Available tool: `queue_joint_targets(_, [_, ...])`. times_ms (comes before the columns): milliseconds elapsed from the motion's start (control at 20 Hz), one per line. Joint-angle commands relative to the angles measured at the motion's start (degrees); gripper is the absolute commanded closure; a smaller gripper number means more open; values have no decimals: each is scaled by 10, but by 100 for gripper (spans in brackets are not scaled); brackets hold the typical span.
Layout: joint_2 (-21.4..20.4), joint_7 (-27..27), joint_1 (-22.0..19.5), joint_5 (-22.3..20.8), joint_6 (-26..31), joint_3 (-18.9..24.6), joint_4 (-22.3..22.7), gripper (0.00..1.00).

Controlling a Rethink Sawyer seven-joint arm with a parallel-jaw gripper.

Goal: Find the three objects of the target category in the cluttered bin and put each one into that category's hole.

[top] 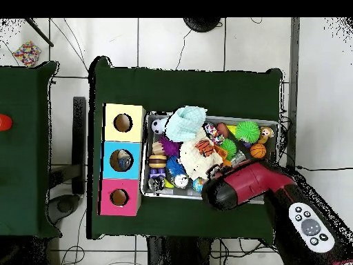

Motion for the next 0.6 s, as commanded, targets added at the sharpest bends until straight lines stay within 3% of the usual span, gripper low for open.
queue_joint_targets(50, [-17, 52, 24, -69, 61, -76, -61, 0])
queue_joint_targets(400, [-11, 31, 15, -44, 38, -79, -59, 0])
queue_joint_targets(600, [-8, -3, -18, -5, 25, -56, -48, 0])
